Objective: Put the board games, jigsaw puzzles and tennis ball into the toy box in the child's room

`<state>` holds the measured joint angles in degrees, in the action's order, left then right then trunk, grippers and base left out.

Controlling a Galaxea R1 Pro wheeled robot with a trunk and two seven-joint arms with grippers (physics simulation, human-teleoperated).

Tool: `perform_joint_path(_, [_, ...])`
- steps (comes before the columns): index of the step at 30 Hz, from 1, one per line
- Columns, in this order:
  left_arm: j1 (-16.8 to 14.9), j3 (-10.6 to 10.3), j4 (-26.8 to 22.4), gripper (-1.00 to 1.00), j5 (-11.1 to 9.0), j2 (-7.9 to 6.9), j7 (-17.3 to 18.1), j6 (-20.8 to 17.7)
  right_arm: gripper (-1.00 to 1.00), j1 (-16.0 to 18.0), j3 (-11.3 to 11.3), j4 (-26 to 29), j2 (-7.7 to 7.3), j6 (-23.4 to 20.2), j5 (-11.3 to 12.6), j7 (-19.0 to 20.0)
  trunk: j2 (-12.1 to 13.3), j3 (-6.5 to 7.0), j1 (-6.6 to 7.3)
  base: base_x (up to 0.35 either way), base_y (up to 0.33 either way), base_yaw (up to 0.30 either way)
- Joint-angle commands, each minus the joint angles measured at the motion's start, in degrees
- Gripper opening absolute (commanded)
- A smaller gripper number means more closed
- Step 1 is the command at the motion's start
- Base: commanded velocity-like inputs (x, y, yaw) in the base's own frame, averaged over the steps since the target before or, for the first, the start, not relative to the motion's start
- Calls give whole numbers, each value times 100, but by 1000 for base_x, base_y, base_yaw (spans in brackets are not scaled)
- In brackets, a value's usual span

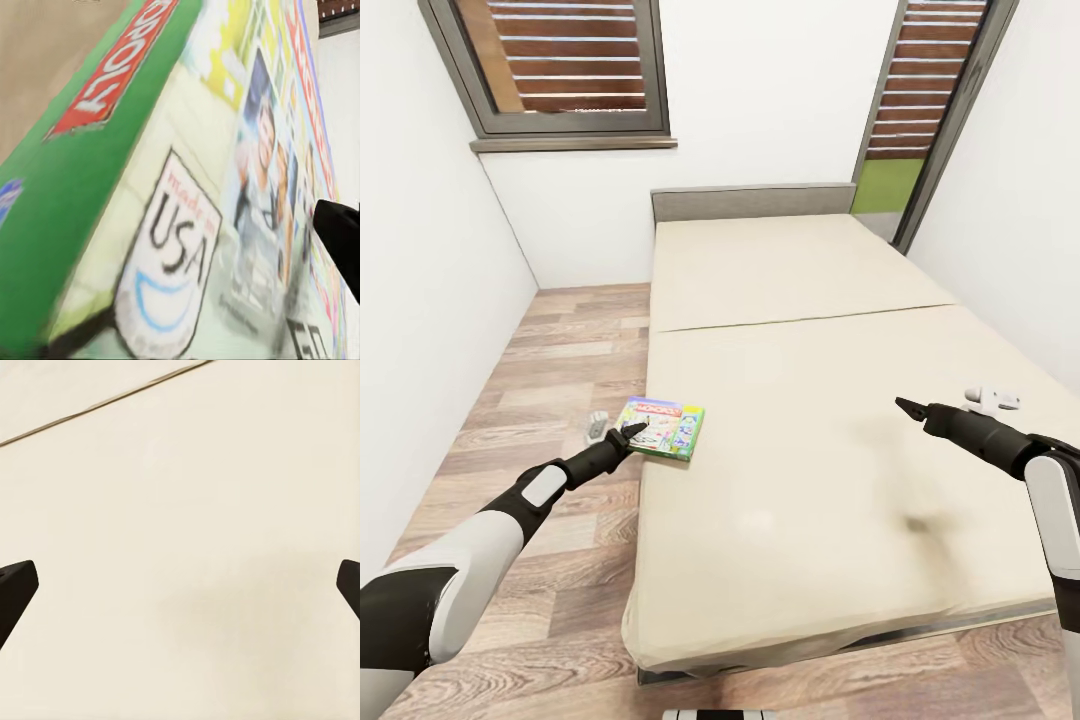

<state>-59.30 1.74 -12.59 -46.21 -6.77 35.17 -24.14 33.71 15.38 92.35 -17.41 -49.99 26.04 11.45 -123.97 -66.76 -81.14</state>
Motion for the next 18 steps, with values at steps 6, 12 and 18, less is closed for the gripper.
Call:
perform_joint_path(6, [-2, 11, 2, -100, -7, 3, 7, -47, 100, 4, 9, 2, 1, -26, -38, 50, -2, -4, 1, 0, 0, 0])
perform_joint_path(12, [-2, 8, 2, -100, -3, 16, 7, -47, 100, 3, 9, 2, 1, -27, -38, 50, -2, -4, 1, 0, 0, 0])
perform_joint_path(18, [-2, 9, 2, -100, -3, 17, 7, -47, 100, -1, 9, 2, -1, -28, -38, 50, -2, -4, 1, 0, 0, 0])
